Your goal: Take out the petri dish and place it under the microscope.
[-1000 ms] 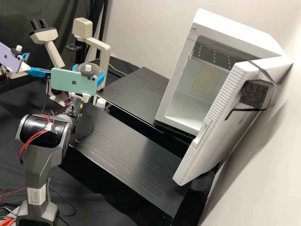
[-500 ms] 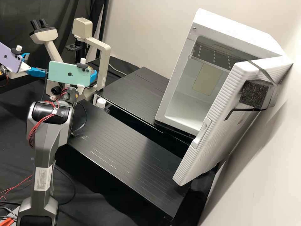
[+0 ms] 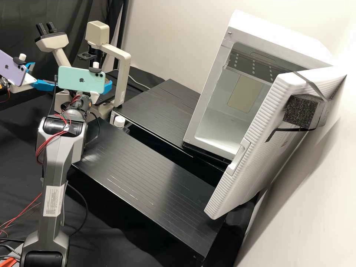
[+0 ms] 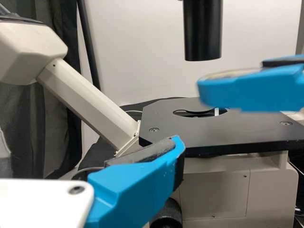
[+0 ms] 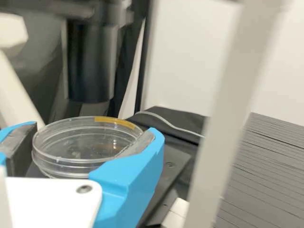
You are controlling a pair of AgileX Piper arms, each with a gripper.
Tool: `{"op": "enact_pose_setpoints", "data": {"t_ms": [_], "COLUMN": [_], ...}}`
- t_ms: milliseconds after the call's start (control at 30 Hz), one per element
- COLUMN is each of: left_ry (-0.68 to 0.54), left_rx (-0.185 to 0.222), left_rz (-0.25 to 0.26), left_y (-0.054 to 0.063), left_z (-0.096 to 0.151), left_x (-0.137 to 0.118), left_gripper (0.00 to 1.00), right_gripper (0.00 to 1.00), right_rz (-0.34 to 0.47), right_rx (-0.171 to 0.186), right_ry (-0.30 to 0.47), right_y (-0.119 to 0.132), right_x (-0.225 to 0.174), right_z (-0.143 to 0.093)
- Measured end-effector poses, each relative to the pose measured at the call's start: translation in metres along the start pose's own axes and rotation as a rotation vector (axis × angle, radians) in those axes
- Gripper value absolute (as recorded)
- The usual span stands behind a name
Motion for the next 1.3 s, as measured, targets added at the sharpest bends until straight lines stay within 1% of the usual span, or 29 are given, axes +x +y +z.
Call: {"op": "enact_pose_setpoints", "data": {"t_ms": [133,167,267,400,567,667,833,1033,1067,1300], "left_ry": [0.000,0.000,0.000,0.000,0.000,0.000,0.000,0.000,0.000,0.000], "left_rx": [0.000,0.000,0.000,0.000,0.000,0.000,0.000,0.000,0.000,0.000], "left_rz": [0.000,0.000,0.000,0.000,0.000,0.000,0.000,0.000,0.000,0.000], "left_y": [0.000,0.000,0.000,0.000,0.000,0.000,0.000,0.000,0.000,0.000], "left_z": [0.000,0.000,0.000,0.000,0.000,0.000,0.000,0.000,0.000,0.000], "left_x": [0.000,0.000,0.000,0.000,0.000,0.000,0.000,0.000,0.000,0.000], "left_gripper": [1.00,1.00,1.00,1.00,1.00,1.00,1.00,1.00,1.00,1.00], "right_gripper": [0.00,0.00,0.00,0.00,0.00,0.00,0.00,0.00,1.00,1.00], "right_rz": [-0.026,-0.033,-0.042,-0.021,-0.003,-0.002,-0.001,-0.011,-0.013,-0.025], "right_rx": [-0.021,-0.019,-0.033,-0.039,-0.039,-0.047,-0.036,-0.049,-0.053,-0.055], "right_ry": [-0.019,-0.026,-0.035,-0.050,-0.074,-0.080,-0.092,-0.100,-0.099,-0.110], "right_y": [-0.010,-0.012,-0.016,-0.017,-0.018,-0.020,-0.024,-0.023,-0.023,-0.027], "right_x": [0.012,0.015,0.022,0.031,0.041,0.045,0.050,0.053,0.053,0.055], "right_z": [-0.002,-0.002,-0.004,-0.003,-0.001,0.001,0.004,0.002,0.002,0.005]}}
